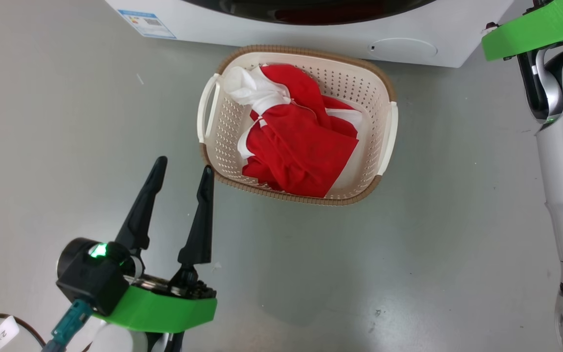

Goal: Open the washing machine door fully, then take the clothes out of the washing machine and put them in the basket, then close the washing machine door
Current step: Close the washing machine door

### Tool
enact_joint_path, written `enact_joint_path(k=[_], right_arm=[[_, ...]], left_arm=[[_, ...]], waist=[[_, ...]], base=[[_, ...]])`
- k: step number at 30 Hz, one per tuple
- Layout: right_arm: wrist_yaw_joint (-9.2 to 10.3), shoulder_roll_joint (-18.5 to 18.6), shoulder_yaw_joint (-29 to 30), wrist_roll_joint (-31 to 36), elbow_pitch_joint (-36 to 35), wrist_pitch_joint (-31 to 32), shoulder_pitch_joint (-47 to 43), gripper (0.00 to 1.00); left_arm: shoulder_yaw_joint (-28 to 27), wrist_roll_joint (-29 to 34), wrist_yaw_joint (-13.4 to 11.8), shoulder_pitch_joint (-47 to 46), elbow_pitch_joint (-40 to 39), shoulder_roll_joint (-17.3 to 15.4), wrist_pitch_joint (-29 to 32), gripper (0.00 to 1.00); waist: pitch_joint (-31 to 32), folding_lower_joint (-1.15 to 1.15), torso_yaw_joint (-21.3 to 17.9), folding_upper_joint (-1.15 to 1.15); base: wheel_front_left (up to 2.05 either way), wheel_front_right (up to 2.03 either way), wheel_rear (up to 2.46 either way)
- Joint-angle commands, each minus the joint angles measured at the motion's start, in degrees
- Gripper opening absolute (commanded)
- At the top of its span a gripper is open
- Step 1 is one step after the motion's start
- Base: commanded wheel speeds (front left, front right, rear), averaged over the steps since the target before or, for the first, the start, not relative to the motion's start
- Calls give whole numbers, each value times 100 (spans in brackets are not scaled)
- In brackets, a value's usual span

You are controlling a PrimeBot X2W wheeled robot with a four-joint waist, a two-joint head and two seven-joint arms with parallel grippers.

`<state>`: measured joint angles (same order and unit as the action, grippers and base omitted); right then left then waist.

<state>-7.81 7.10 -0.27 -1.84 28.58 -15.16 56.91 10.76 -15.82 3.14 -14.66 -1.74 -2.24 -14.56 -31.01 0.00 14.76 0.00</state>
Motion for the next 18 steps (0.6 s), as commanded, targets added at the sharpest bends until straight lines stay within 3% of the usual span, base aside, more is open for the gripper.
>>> enact_joint_path(k=[1, 11, 14, 16, 18], right_arm=[[32, -77, 10, 19, -145, 16, 131, 0], [32, -183, -197, -65, -292, 16, -261, 3], [32, -227, -262, -104, -380, 16, -454, 48], [32, -260, -297, -127, -463, 16, -596, 85], [32, -288, -342, -154, -539, 16, -745, 100]], left_arm=[[-208, -58, 37, -51, -135, -64, -44, 100], [-288, -261, 2, -27, -183, -64, -44, 100], [-316, -277, -3, -5, -203, -64, -44, 100], [-337, -264, 16, 10, -197, -64, -44, 100], [-356, -234, 42, 34, -187, -64, -44, 100]], waist=[[14, 0, -22, 0], [160, 0, -187, 0], [236, 0, -274, 0], [294, 0, -342, 0], [359, 0, -412, 0]], base=[[0, 0, 0], [0, 0, 0], [0, 0, 0], [0, 0, 0], [0, 0, 0]])
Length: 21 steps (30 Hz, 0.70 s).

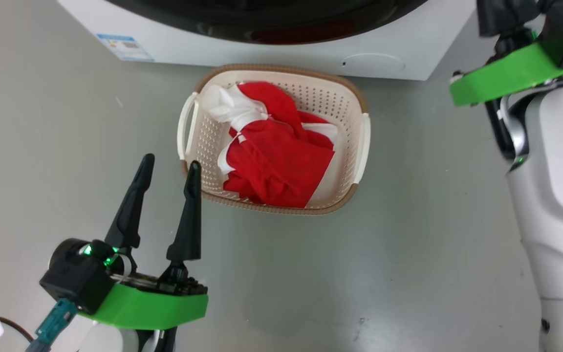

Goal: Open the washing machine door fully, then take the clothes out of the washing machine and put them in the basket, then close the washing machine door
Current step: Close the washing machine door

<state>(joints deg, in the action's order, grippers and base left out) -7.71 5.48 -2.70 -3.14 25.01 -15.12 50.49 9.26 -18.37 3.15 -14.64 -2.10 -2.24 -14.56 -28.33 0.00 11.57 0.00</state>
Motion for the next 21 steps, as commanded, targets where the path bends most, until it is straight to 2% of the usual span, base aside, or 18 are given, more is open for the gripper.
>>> enact_joint_path(k=[1, 9, 21], right_arm=[[22, -139, -128, -30, -217, 12, -188, 100], [22, -224, -451, 10, -567, 12, -940, 100], [22, -258, -342, -210, -898, 12, -2187, 100]], left_arm=[[-210, 38, 53, 44, -151, -64, -44, 100], [-300, 166, 89, 153, -188, -64, -44, 100], [-503, 359, 129, 385, -141, -64, -44, 100]], waist=[[130, 0, -129, 0], [431, 0, -478, 0], [1040, 0, -932, 0]], base=[[0, 0, 0], [0, 0, 0], [0, 0, 0]])
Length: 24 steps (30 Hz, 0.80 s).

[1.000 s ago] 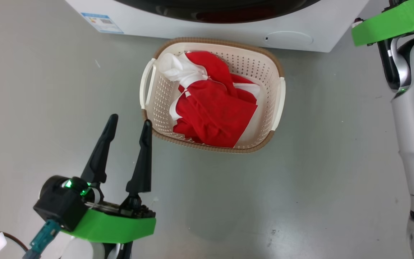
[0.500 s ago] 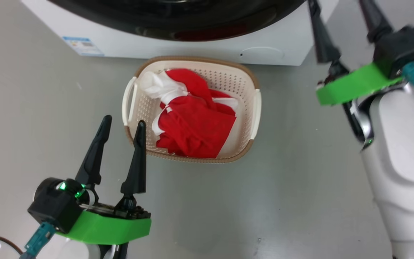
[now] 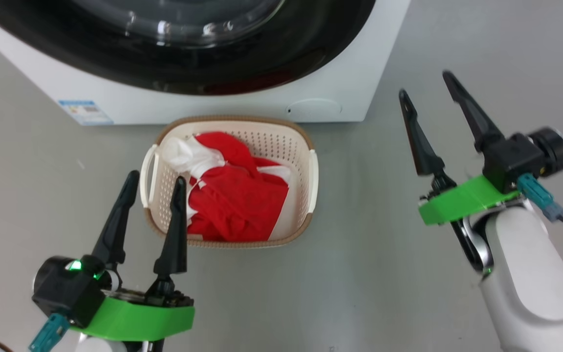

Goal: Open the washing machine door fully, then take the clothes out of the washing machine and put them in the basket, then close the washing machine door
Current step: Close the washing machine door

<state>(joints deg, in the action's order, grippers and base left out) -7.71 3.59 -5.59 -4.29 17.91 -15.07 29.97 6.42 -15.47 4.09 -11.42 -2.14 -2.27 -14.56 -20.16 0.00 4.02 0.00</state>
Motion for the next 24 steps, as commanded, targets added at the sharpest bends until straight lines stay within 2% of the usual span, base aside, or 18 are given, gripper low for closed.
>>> enact_joint_path(k=[1, 11, 24], right_arm=[[22, -69, -18, -116, -232, 7, -239, 100], [22, -70, 294, -175, -565, 7, -1243, 100], [22, -71, 645, -316, -1097, 7, -2511, 100]], left_arm=[[-242, 81, 35, 87, -132, -61, -44, 100], [-495, 188, -61, 406, 99, -61, -44, 100], [-671, 294, -65, 911, 205, -61, -44, 100]], waist=[[271, 0, -201, 0], [907, 0, -427, 0], [1598, 0, -503, 0]], base=[[0, 0, 0], [0, 0, 0], [0, 0, 0]])
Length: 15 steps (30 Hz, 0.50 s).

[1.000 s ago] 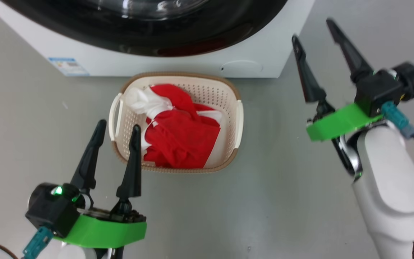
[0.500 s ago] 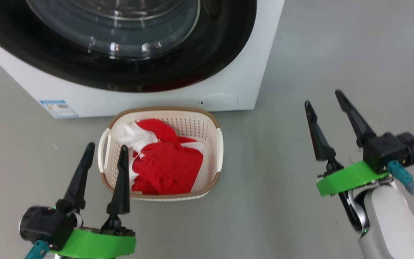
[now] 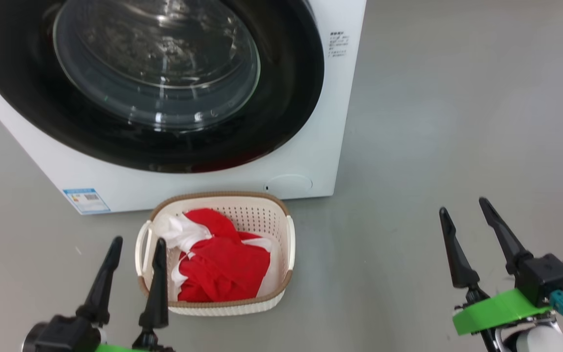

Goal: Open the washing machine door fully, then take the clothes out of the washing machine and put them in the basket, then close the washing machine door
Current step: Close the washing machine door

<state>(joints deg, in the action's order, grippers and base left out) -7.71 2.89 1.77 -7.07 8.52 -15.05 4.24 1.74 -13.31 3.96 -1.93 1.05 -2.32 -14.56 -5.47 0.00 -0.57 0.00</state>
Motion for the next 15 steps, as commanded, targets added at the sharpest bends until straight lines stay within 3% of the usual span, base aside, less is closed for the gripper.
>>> enact_joint_path(k=[1, 15], right_arm=[[22, -1, -78, -37, -189, 5, -19, 100], [22, -1, 112, 38, -767, 5, -891, 100]], left_arm=[[-211, 138, -51, 13, -104, -55, -44, 100], [-340, 468, -89, 543, -230, -55, -44, 100]], waist=[[169, 0, -53, 0], [595, 0, -104, 0]], base=[[0, 0, 0], [0, 0, 0]])
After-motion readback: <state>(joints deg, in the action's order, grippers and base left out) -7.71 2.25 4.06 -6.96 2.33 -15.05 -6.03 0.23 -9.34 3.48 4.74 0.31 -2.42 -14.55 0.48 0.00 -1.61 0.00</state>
